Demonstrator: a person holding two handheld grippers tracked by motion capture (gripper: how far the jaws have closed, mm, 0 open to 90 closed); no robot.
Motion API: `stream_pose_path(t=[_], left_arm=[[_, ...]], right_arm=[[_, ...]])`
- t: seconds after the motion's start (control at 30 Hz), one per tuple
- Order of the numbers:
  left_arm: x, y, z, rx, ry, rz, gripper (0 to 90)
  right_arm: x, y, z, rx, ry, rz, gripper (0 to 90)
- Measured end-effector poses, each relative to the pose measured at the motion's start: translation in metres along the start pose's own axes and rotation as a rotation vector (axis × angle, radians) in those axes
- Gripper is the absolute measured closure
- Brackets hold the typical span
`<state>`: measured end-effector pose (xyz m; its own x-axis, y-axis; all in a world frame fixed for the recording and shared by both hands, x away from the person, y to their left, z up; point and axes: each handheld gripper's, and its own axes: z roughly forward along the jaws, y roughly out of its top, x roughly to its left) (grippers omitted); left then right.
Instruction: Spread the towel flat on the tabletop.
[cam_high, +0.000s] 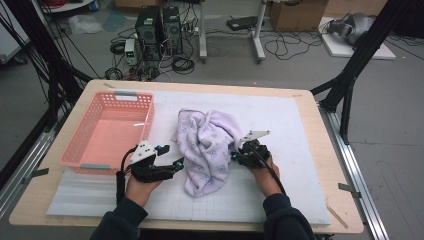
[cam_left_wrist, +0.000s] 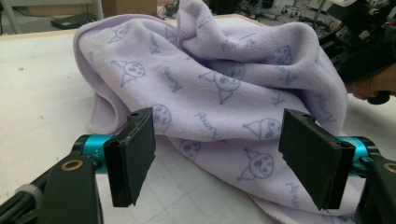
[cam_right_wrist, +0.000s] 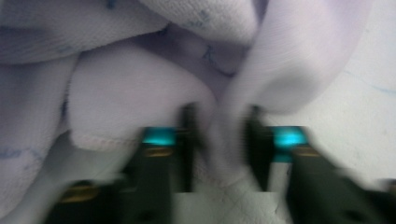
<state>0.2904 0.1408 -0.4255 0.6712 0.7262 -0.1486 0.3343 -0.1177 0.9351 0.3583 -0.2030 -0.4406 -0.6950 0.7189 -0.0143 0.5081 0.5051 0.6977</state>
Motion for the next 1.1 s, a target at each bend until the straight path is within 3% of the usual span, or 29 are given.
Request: stream_pose_path(t=[0.07, 0.17, 0.3, 0.43, 0.5, 0.57, 0.6, 0.63, 0.7, 0.73, 0.8, 0.9, 1.0, 1.1], left_arm=[[0.001, 0.000, -0.001, -0.002, 0.001, -0.001, 28.6], [0.002, -0.002, -0.002, 0.002, 0.000, -0.018, 29.2], [0.002, -0.002, -0.001, 0.005, 0.003, -0.020, 29.2], [0.001, -0.003, 0.000, 0.012, 0.000, -0.018, 29.2], [0.000, -0.004, 0.001, 0.015, -0.004, -0.018, 29.2], [-0.001, -0.004, 0.002, 0.018, -0.006, -0.010, 29.2], [-0.001, -0.004, 0.002, 0.018, -0.006, -0.010, 29.2], [-0.001, -0.004, 0.002, 0.019, -0.005, -0.010, 29.1], [-0.001, -0.004, 0.002, 0.016, -0.008, -0.013, 29.0], [0.000, -0.004, 0.002, 0.016, -0.004, -0.013, 29.0], [0.001, -0.005, 0.001, 0.012, -0.006, -0.021, 29.0], [0.001, -0.004, 0.001, 0.001, -0.004, -0.020, 28.4], [0.002, -0.003, 0.000, -0.006, -0.001, -0.021, 28.2], [0.003, -0.002, -0.001, -0.015, 0.005, -0.024, 27.6]], right_arm=[[-0.004, -0.001, -0.003, 0.010, -0.021, -0.023, 81.6], [-0.021, -0.004, -0.013, 0.016, -0.042, -0.011, 82.2], [-0.053, -0.002, -0.035, -0.003, -0.157, 0.032, 82.3], [-0.085, 0.002, -0.050, 0.035, -0.272, 0.070, 82.4], [-0.100, 0.000, -0.057, 0.043, -0.362, 0.112, 82.5], [-0.112, -0.005, -0.065, 0.022, -0.465, 0.197, 82.4], [-0.116, -0.009, -0.068, 0.017, -0.492, 0.245, 82.2], [-0.118, -0.011, -0.068, 0.024, -0.490, 0.265, 81.4], [-0.114, -0.016, -0.068, 0.016, -0.473, 0.248, 76.1], [-0.111, -0.018, -0.069, -0.008, -0.468, 0.241, 68.3], [-0.107, -0.021, -0.070, -0.012, -0.446, 0.279, 53.8], [-0.096, -0.028, -0.078, -0.040, -0.450, 0.245, 49.8], [-0.082, -0.036, -0.090, -0.102, -0.440, 0.250, 45.9], [-0.064, -0.043, -0.099, -0.177, -0.386, 0.233, 42.9]])
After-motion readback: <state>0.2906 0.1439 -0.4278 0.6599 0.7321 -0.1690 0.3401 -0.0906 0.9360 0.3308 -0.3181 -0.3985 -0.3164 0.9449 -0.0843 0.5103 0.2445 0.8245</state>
